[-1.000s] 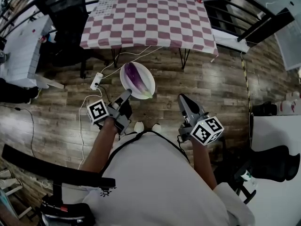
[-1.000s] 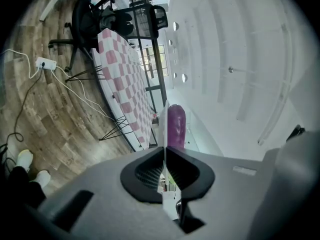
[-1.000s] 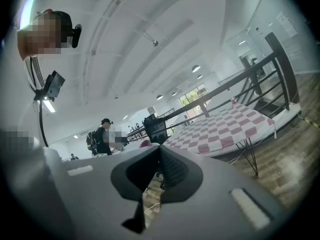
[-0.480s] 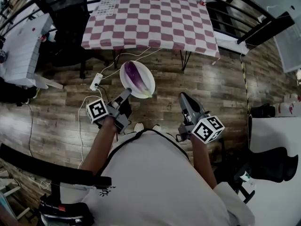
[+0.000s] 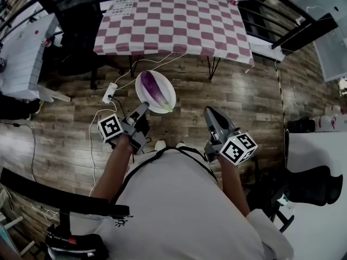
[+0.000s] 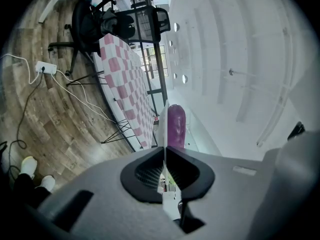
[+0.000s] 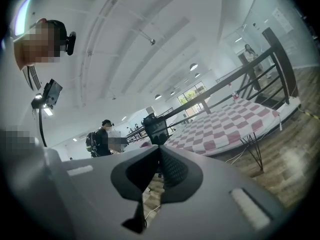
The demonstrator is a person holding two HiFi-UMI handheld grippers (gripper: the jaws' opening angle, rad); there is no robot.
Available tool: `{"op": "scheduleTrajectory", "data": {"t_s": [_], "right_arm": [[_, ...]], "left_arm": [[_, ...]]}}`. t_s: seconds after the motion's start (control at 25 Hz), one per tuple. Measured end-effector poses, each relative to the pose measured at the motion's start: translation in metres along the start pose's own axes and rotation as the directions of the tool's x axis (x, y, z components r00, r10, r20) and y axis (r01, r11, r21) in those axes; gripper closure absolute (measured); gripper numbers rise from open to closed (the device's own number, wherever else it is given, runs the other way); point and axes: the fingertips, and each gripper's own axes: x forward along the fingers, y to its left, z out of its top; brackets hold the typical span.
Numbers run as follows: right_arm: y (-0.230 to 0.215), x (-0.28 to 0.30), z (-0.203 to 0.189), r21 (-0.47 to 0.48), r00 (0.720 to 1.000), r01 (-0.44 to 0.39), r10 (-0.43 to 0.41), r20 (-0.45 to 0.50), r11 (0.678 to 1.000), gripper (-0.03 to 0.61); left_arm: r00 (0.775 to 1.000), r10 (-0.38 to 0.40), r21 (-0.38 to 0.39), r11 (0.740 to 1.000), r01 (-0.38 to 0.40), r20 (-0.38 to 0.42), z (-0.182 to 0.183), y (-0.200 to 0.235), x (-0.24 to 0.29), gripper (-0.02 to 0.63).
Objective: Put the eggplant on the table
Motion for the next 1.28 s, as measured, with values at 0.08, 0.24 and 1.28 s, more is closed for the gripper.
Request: {"op": "scheduleTrajectory", "data": {"t_s": [0.08,0.24,1.28], "right_arm": [[0.002,0.002,-0.002,-0.015,1.000,0.004,-0.004,-0.004,1.000,0.571],[0.010,0.007,-0.007,-0.024,1.000,0.007,-0.007,-0.008,1.000,0.571],[0.004,0.027,-0.012,-0.010,1.000,-0.003,0.003,-0.021,1.000,0.571]], "left_arm": [[1.000,0.001,0.002,1.000,-0.001,0.000,0.003,0.002,-0.004,0.591],[1.000,-0.007,-0.004,1.000,0.007,-0.002,0.007,0.002,-0.011,0.591],[1.000,-0.005,-0.003,1.000,0.005,0.022,0.024,0.013,-0.014,0.591]]}}
